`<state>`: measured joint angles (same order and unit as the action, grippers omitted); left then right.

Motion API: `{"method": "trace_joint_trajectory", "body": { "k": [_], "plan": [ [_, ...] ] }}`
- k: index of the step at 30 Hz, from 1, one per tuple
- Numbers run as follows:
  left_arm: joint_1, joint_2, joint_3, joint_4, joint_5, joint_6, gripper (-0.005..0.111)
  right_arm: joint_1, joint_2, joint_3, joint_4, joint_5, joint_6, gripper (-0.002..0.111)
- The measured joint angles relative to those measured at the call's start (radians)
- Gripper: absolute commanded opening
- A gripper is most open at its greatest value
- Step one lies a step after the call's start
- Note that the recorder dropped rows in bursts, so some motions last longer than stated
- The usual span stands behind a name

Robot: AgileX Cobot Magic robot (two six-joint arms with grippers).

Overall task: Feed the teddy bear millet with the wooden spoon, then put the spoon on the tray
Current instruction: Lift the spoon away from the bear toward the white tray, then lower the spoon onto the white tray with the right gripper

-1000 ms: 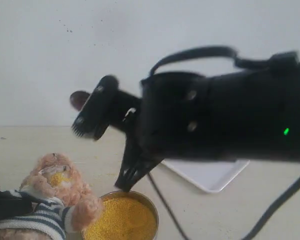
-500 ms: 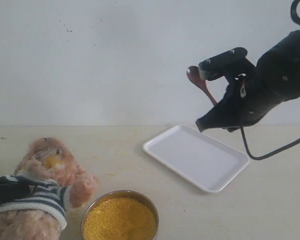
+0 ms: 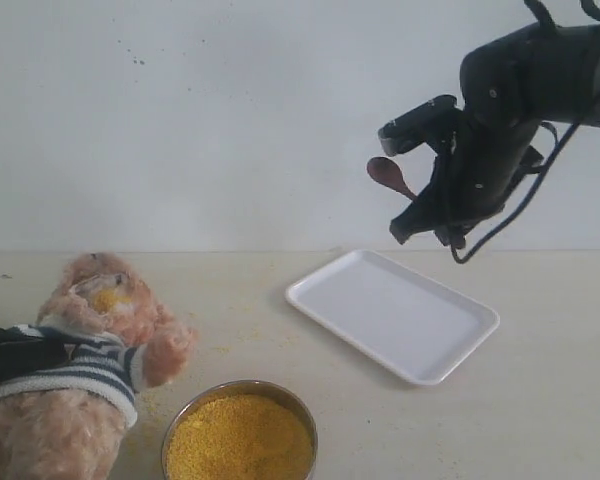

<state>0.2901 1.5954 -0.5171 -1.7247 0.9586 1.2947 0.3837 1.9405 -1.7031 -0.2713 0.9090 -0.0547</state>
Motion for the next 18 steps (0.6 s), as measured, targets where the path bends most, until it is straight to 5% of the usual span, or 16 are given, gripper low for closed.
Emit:
{"method": "trace_joint_trajectory", "body": {
  "k": [18],
  "plan": [
    [0.000, 0.002, -0.019, 0.000, 0.064, -0.006, 0.004, -0.033, 0.280, -0.105, 0.076, -0.165, -0.048, 0.000]
  ]
}}
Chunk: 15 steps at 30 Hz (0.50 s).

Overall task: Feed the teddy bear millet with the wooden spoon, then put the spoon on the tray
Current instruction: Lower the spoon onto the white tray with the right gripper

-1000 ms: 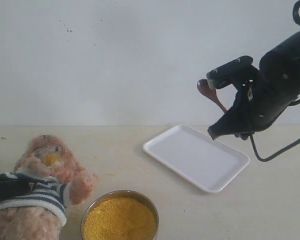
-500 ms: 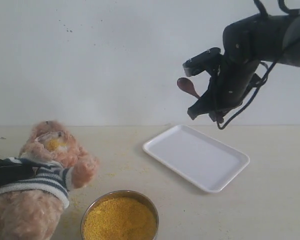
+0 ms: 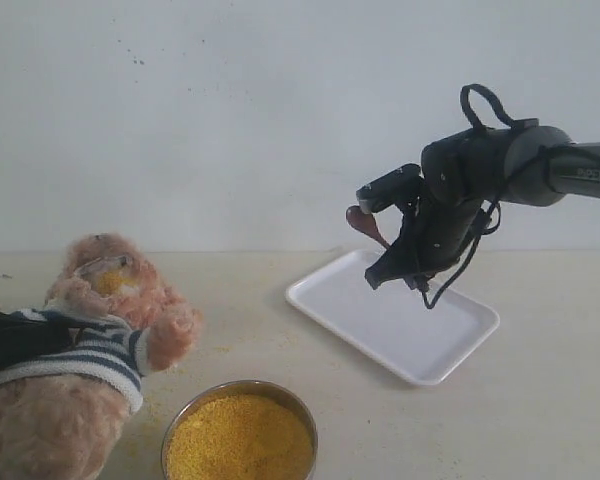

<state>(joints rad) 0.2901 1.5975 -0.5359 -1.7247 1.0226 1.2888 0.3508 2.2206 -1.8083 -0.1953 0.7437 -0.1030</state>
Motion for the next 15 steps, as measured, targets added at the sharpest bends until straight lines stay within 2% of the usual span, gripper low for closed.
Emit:
{"method": "trace_joint_trajectory", "body": {
  "k": [7, 15],
  "plan": [
    [0.000, 0.000, 0.000, 0.000, 0.000, 0.012, 0.004, -0.047, 0.059, -0.002, 0.064, 0.070, -0.003, 0.000],
    [0.000, 0.000, 0.000, 0.000, -0.001, 0.021, 0.004, -0.058, 0.083, -0.002, 0.215, 0.126, -0.122, 0.000]
  ]
}}
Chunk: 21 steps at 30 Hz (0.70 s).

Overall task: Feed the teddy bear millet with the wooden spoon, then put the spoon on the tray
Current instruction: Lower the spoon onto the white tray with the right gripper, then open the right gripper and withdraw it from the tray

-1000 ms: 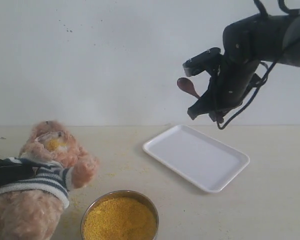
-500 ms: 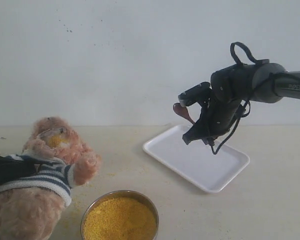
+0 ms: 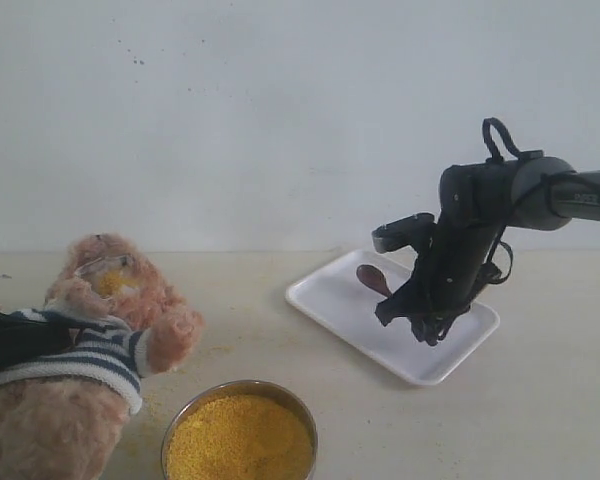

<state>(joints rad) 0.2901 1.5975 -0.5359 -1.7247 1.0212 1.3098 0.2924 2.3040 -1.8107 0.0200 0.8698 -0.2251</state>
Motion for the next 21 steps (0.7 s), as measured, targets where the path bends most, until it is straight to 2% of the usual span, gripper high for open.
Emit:
{"method": "trace_joint_trajectory", "body": {
  "k": [4, 18, 21],
  "plan": [
    [0.000, 0.000, 0.000, 0.000, 0.000, 0.001, 0.004, 0.000, 0.002, 0.000, 0.017, -0.040, -0.012, 0.004],
    [0.000, 0.000, 0.000, 0.000, -0.001, 0.012, 0.004, 0.000, 0.012, 0.000, 0.023, -0.031, -0.020, 0.040],
    [0.000, 0.000, 0.000, 0.000, -0.001, 0.012, 0.004, 0.000, 0.012, -0.002, 0.023, 0.003, -0.020, 0.039]
  ]
}}
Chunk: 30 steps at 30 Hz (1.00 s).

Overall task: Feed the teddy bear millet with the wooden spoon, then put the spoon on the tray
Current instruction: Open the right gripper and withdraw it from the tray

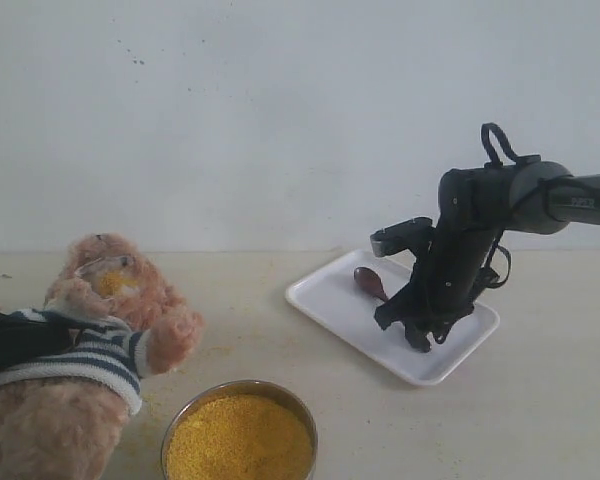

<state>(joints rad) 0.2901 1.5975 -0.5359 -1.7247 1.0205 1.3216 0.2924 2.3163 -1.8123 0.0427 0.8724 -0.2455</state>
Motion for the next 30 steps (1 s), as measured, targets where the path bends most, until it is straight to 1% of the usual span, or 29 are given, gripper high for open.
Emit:
{"method": "trace_joint_trajectory", "body": {
  "k": [5, 9, 10, 11, 13, 15, 17, 19, 21, 22, 24, 26, 27, 30],
  "plan": [
    [0.000, 0.000, 0.000, 0.000, 0.000, 0.003, 0.004, 0.000, -0.015, 0.000, -0.008, 0.028, 0.006, 0.039],
    [0.000, 0.000, 0.000, 0.000, 0.000, 0.011, 0.004, 0.000, -0.090, 0.000, -0.008, -0.043, 0.069, 0.038],
    [0.000, 0.000, 0.000, 0.000, 0.000, 0.011, 0.004, 0.000, -0.115, 0.000, -0.008, -0.061, 0.089, 0.036],
    [0.000, 0.000, 0.000, 0.000, 0.000, 0.011, 0.004, 0.000, -0.139, 0.000, -0.008, -0.072, 0.103, 0.022],
    [0.000, 0.000, 0.000, 0.000, 0.000, 0.013, 0.004, 0.000, -0.187, 0.000, -0.017, -0.090, 0.134, 0.000],
    [0.000, 0.000, 0.000, 0.000, 0.000, 0.013, 0.004, 0.000, -0.209, 0.017, -0.053, -0.099, 0.161, 0.000],
    [0.000, 0.000, 0.000, 0.000, 0.000, 0.013, 0.004, 0.000, -0.253, 0.092, -0.105, -0.157, 0.238, 0.000],
    [0.000, 0.000, 0.000, 0.000, 0.002, 0.015, 0.004, -0.001, -0.367, 0.250, -0.187, -0.308, 0.312, 0.000],
    [0.000, 0.000, 0.000, 0.000, 0.002, 0.015, 0.004, -0.013, -0.461, 0.394, -0.265, -0.452, 0.337, 0.000],
    [0.000, 0.000, 0.000, 0.000, 0.002, 0.015, 0.004, -0.028, -0.497, 0.441, -0.276, -0.496, 0.346, 0.000],
    [0.000, 0.000, 0.000, 0.000, 0.002, 0.015, 0.004, -0.095, -0.563, 0.579, -0.293, -0.618, 0.383, 0.000],
    [0.000, 0.000, 0.000, 0.000, 0.002, 0.015, 0.004, -0.195, -0.620, 0.725, -0.292, -0.723, 0.435, 0.000],
    [0.000, 0.000, 0.000, 0.000, 0.002, 0.015, 0.004, -0.242, -0.658, 0.829, -0.276, -0.788, 0.463, 0.000],
    [0.000, 0.000, 0.000, 0.000, 0.002, 0.015, 0.004, -0.285, -0.721, 0.991, -0.258, -0.931, 0.505, 0.000]
  ]
}}
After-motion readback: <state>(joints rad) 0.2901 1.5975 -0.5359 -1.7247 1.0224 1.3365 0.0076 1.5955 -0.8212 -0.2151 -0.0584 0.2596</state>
